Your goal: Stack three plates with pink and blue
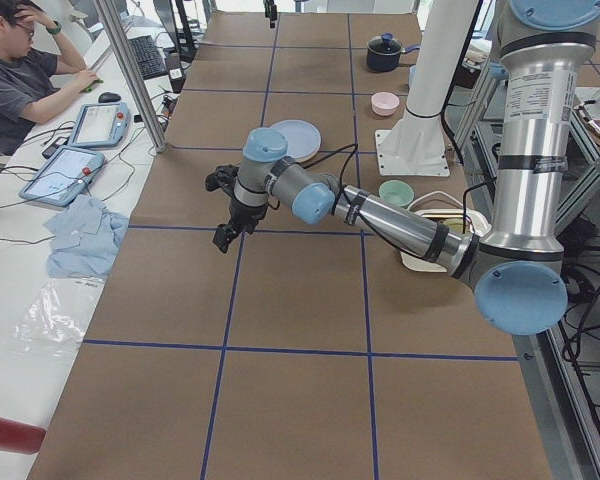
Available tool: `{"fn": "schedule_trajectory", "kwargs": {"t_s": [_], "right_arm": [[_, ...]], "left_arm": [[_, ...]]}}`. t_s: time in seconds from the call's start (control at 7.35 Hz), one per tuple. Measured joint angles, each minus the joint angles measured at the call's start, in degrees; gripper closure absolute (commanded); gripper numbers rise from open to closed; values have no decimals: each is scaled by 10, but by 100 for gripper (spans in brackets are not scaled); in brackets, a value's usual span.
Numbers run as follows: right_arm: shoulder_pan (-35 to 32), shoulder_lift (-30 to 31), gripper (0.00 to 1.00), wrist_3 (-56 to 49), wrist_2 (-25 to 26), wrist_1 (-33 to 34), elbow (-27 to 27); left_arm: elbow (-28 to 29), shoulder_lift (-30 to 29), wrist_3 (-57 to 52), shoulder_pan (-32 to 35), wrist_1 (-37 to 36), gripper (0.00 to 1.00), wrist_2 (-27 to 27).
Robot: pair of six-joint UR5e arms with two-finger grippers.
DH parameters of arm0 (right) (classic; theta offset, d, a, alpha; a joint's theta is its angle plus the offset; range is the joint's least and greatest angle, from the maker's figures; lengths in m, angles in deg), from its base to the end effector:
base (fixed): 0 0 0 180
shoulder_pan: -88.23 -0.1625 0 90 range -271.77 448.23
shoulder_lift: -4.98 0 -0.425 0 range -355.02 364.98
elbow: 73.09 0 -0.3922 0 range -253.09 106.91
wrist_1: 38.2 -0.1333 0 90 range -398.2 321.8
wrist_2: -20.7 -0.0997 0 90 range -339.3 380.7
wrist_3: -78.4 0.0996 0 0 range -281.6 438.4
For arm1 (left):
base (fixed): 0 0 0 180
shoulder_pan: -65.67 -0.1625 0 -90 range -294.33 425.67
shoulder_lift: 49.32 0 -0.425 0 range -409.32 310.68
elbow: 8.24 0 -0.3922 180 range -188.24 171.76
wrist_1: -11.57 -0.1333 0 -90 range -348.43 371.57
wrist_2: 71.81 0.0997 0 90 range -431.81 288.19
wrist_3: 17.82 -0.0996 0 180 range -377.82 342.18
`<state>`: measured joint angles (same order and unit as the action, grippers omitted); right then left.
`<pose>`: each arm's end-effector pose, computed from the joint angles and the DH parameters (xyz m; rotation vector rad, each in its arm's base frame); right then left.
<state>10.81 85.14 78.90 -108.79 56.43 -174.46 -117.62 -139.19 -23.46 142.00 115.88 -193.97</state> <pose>-0.0528 -0.5576 0.4846 0.1988 -0.7141 -0.3008 0.0399 -0.5038 0.4733 0.5355 0.5890 0.4835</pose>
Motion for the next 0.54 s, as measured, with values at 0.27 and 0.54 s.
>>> {"fn": "schedule_trajectory", "kwargs": {"t_s": [0.27, 0.54], "right_arm": [[-92, 105, 0, -127, -19, 1, 1], [-138, 172, 0, -153, -16, -1, 4]], "left_arm": [[46, 34, -72, 70, 3, 0, -68], [95, 45, -81, 138, 4, 0, -70]]}}
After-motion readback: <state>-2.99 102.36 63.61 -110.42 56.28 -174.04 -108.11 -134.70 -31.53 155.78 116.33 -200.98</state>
